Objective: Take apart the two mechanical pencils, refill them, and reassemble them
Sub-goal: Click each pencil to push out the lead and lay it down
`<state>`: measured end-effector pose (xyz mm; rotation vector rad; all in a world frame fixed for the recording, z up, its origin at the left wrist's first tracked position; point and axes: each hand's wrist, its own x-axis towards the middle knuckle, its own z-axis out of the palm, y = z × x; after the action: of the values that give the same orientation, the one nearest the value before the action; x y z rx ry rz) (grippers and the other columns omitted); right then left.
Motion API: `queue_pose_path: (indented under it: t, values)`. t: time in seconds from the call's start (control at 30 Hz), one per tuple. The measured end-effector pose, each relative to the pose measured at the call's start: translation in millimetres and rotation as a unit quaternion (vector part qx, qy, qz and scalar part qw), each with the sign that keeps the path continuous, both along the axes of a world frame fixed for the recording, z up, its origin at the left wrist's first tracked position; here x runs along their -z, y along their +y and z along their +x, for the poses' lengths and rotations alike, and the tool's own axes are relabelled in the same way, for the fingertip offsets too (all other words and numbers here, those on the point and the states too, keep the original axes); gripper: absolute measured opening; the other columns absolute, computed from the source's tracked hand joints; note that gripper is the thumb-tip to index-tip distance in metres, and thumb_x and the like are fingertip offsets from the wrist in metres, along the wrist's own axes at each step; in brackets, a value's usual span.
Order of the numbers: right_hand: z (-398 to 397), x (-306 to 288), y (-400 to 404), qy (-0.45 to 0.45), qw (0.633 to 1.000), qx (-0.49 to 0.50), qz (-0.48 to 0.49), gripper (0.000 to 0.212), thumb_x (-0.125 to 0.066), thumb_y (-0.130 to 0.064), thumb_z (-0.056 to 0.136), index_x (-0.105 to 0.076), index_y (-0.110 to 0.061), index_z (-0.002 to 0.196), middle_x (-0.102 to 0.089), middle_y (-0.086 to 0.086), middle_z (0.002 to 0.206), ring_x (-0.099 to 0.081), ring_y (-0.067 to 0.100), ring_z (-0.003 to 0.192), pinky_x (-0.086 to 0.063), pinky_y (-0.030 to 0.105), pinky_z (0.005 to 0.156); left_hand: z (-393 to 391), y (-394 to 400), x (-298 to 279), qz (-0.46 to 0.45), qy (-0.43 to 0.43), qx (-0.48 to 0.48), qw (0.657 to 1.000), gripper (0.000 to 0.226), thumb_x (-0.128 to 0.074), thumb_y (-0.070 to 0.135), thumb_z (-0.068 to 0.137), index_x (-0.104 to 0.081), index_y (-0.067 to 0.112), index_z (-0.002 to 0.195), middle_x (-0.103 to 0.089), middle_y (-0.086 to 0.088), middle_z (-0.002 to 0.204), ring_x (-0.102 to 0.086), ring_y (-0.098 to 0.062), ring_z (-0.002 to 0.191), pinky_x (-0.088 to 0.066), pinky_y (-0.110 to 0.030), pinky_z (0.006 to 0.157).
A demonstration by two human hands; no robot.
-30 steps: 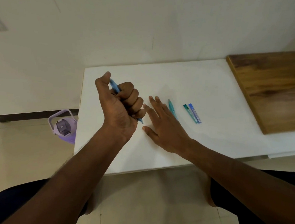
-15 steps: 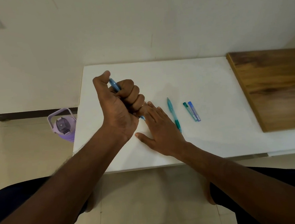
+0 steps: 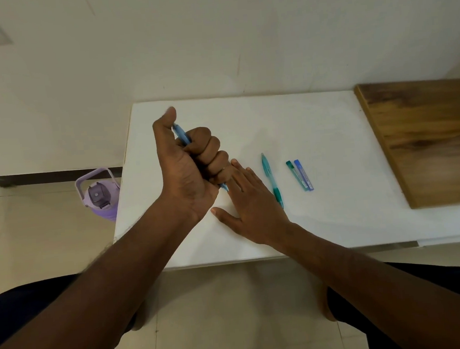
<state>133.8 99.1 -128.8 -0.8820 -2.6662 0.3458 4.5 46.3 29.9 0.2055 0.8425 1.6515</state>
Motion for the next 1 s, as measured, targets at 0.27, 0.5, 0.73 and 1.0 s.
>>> queue_pose_path:
  t: [0.27, 0.5, 0.73, 1.0]
  values:
    - [-0.3, 2.6, 0.5, 0.002, 1.0, 0.0, 0.006, 0.076, -0.047, -0.069, 0.099, -0.03, -0.022, 0.156, -0.039, 0.009, 0.167, -0.04, 0.031, 0.153, -0.025, 0.043, 0.124, -0.7, 0.7, 0.6, 0.008, -0.003, 0.015, 1.0, 0.07, -0.025, 0.069, 0.102, -0.022, 0.023, 0.049, -0.014, 0.005, 0.05, -0.01, -0.011, 0.046, -0.011, -0.025, 0.048]
    - [-0.5, 5.9, 1.2, 0.001, 1.0, 0.001, 0.0, 0.076, -0.045, -0.071, 0.099, -0.031, -0.022, 0.156, -0.038, 0.007, 0.168, -0.039, 0.029, 0.154, -0.027, 0.044, 0.125, -0.4, 0.6, 1.0, 0.01, -0.006, 0.017, 1.0, 0.072, -0.026, 0.071, 0.1, -0.026, 0.023, 0.046, -0.017, 0.006, 0.047, -0.01, -0.01, 0.045, -0.011, -0.024, 0.047]
    - [-0.1, 2.1, 0.2, 0.001, 1.0, -0.001, -0.015, 0.076, -0.044, -0.072, 0.098, -0.029, -0.024, 0.156, -0.04, 0.008, 0.167, -0.041, 0.03, 0.153, -0.033, 0.049, 0.125, 1.4, 0.7, 2.0, -0.014, 0.014, 0.02, 1.0, 0.07, -0.027, 0.067, 0.102, -0.024, 0.023, 0.047, -0.025, 0.008, 0.042, -0.014, -0.008, 0.042, -0.015, -0.022, 0.045]
    - [-0.7, 2.1, 0.7, -0.009, 1.0, -0.003, -0.02, 0.075, -0.045, -0.071, 0.099, -0.03, -0.024, 0.155, -0.038, 0.007, 0.168, -0.038, 0.029, 0.155, -0.033, 0.05, 0.125, 0.1, 0.2, 1.3, -0.014, 0.004, 0.018, 1.0, 0.072, -0.028, 0.07, 0.101, -0.027, 0.023, 0.046, -0.025, 0.008, 0.041, -0.015, -0.007, 0.041, -0.016, -0.021, 0.045]
